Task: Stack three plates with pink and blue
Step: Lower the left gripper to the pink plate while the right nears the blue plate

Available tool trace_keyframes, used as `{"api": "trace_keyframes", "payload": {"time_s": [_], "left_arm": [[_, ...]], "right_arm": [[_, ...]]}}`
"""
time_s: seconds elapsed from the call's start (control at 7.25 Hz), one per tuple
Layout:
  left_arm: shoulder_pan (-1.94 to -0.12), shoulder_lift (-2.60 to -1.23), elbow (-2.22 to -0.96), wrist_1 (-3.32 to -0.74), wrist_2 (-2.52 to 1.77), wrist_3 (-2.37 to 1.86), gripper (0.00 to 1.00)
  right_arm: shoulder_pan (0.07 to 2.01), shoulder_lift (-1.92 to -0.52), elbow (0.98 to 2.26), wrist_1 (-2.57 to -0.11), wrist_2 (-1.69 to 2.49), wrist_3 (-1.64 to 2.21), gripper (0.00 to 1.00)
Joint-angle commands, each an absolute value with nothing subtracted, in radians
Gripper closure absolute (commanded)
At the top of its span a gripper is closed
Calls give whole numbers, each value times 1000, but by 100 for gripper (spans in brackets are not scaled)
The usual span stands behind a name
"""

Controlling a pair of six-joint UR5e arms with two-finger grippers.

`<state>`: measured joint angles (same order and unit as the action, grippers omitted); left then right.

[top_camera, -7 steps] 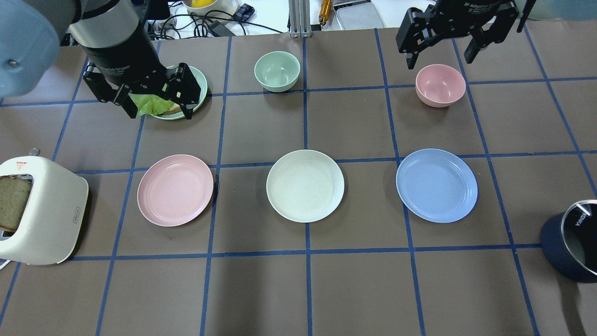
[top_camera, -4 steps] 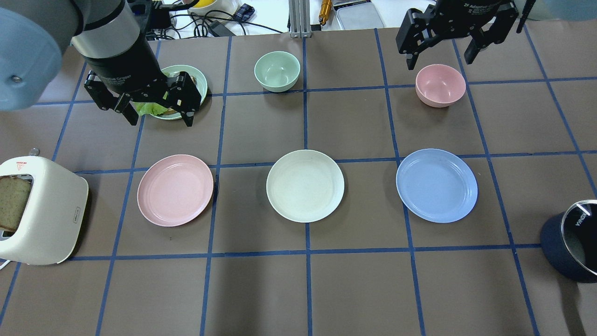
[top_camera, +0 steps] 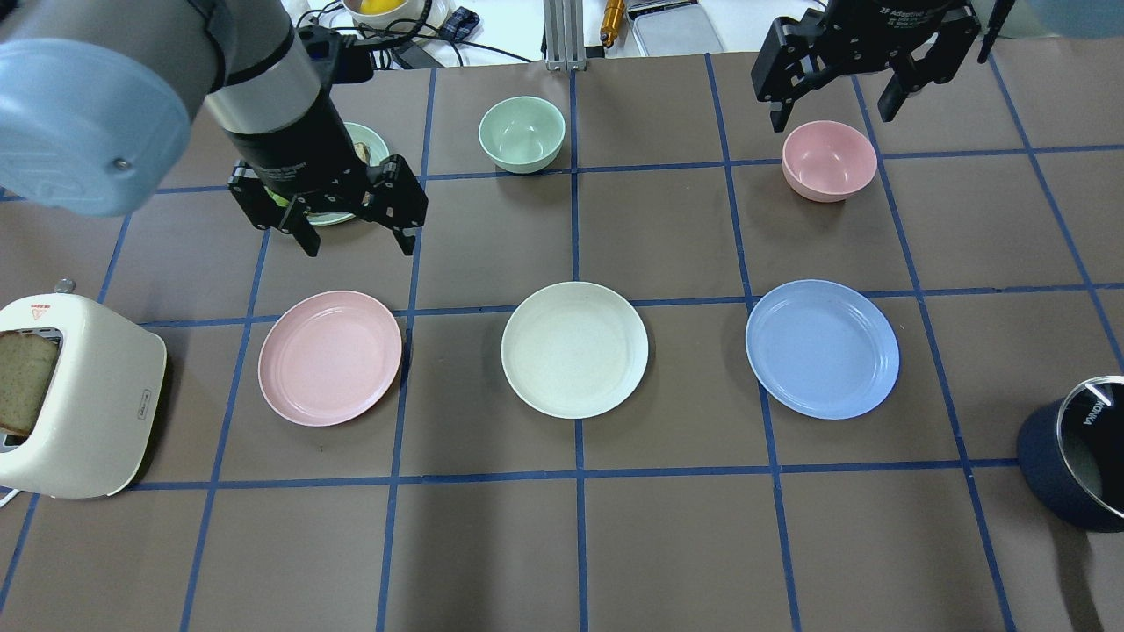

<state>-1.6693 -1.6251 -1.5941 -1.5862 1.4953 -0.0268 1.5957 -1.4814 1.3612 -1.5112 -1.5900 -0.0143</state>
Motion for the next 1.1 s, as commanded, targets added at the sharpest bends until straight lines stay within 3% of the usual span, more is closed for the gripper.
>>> {"api": "trace_keyframes", "payload": {"time_s": [0.0, 0.14, 0.41, 0.69, 0.97], "left_arm": [[-1686, -1655, -1816, -1312, 1462, -25, 3], [-1684, -1657, -1930, -1134, 1492, -23, 5], [-1684, -1690, -1953, -1106, 1679, -26, 16], [-1681, -1738, -1951, -1100, 1689, -31, 38], [-1677, -1772, -1951, -1095, 1687, -44, 46]], "right_arm": [[1591, -1477, 1364, -1508, -1575, -14, 0], [1586, -1474, 1364, -1508, -1574, -14, 0], [1528, -1473, 1367, -1479, -1568, -44, 0], [1511, -1465, 1509, -1546, -1540, -64, 0], [1487, -1457, 1654, -1726, -1542, -92, 0]]}}
